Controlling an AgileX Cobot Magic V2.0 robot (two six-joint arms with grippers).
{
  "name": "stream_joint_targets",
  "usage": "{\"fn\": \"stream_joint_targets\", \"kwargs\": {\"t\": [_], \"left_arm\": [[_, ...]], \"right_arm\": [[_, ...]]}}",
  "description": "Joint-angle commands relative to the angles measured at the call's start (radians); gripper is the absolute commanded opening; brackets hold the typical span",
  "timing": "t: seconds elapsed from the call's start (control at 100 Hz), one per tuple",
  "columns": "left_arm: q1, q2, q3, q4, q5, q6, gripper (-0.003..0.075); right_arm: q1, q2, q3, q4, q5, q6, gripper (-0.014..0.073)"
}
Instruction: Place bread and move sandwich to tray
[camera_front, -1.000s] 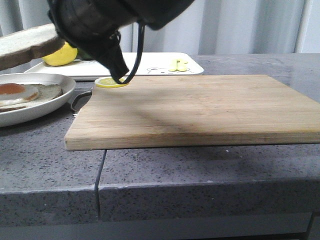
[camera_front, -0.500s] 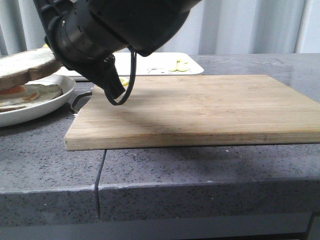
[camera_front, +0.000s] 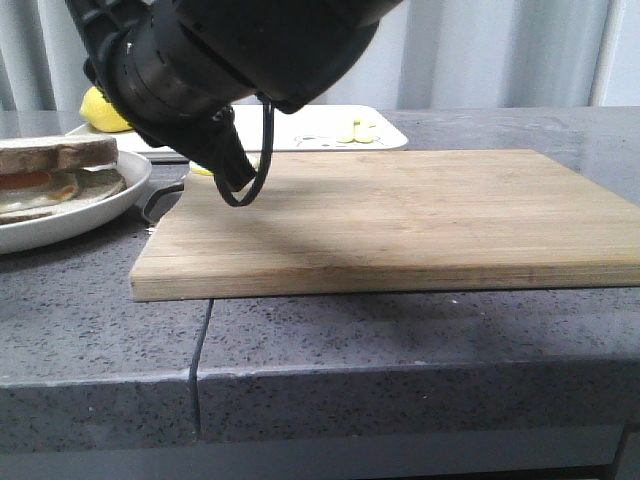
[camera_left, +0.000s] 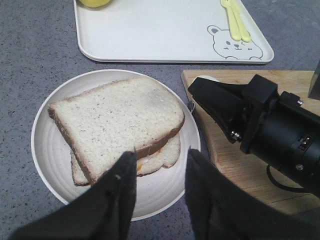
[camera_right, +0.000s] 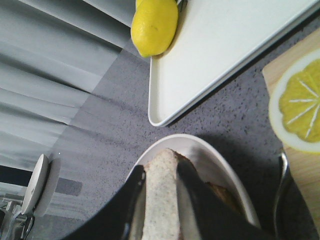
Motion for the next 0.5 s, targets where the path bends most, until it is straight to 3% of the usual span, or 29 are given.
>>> {"fn": "stream_joint_targets", "kwargs": {"t": [0.0, 0.15, 0.25, 0.49], "left_arm": [[-0.007, -0.001, -0.034, -0.029, -0.054, 0.004, 0.0223], [-0.007, -0.001, -0.034, -0.029, -0.052, 0.004, 0.0223], [-0.007, -0.001, -0.034, -0.029, -0.052, 0.004, 0.0223], [-0.007, -0.001, -0.034, -0.029, -0.05, 0.004, 0.0223]], "right_arm": [[0.0, -0.055, -0.033, -0.028, -0.094, -0.017, 0.0257], [0.0, -0.095, -0.033, -0.054, -0.142, -0.021, 0.0259], [-0.003, -0.157, -0.033, -0.126, -0.163, -0.101, 0.0259], [-0.036, -0.385, -0.017, -0.164, -0.1, -0.661, 0.0259]]}}
